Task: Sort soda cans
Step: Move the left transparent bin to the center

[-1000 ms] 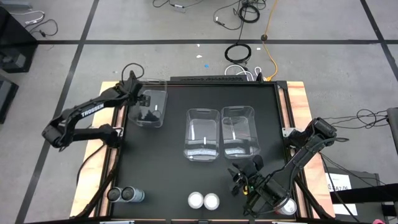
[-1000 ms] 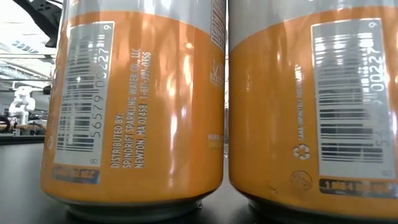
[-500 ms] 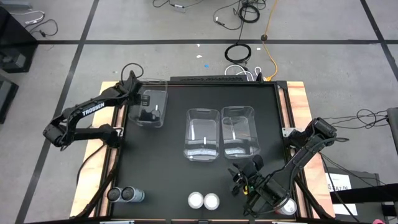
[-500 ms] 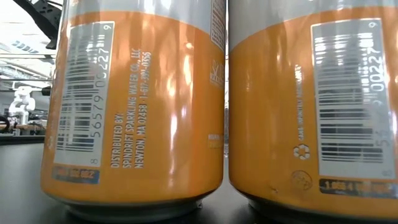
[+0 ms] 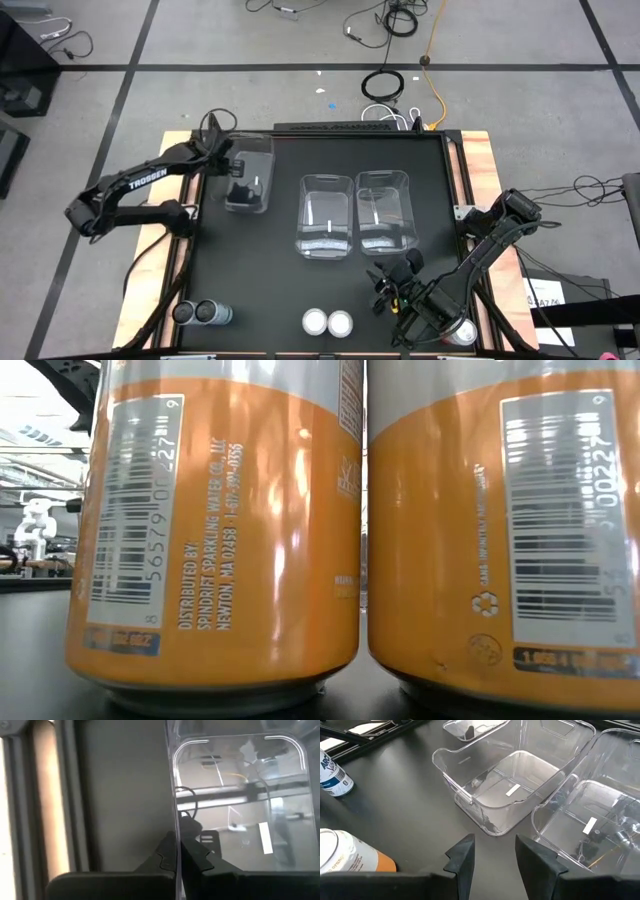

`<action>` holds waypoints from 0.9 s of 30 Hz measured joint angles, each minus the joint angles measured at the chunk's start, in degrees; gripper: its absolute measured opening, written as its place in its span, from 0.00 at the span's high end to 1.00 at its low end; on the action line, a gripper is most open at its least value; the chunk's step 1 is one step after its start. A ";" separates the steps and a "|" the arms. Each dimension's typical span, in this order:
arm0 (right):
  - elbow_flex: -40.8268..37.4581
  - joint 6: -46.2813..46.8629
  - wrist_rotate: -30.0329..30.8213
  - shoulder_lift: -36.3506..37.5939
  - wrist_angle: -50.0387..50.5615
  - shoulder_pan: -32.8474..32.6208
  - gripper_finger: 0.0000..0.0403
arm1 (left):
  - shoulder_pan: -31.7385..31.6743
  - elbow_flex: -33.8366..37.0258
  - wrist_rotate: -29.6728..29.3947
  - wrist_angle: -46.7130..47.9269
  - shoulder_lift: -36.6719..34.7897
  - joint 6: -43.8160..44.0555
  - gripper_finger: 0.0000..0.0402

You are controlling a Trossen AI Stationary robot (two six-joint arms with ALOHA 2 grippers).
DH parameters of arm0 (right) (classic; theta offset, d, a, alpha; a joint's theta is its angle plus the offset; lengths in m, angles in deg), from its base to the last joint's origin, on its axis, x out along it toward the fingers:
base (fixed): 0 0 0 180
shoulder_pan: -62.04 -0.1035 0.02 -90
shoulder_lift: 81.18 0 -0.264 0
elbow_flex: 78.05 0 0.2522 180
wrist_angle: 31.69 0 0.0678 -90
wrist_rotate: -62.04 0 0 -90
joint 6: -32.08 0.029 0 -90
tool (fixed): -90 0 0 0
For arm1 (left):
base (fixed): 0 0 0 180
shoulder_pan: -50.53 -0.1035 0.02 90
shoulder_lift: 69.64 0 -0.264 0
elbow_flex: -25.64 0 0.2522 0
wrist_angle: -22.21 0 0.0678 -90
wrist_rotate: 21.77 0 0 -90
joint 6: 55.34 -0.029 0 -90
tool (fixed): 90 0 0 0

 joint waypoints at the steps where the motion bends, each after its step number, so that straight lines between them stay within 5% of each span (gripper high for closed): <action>1: 0.00 0.00 0.00 0.00 0.00 0.00 0.67 | 1.51 0.08 0.04 0.56 -0.45 1.61 0.98; 13: 0.00 0.00 -0.81 0.01 2.60 0.00 0.67 | 26.02 0.42 -0.27 12.58 -6.55 29.57 0.98; 27: 0.00 -1.22 -1.77 0.02 2.80 -2.98 0.67 | 60.37 0.28 -8.13 11.29 -2.29 69.55 0.98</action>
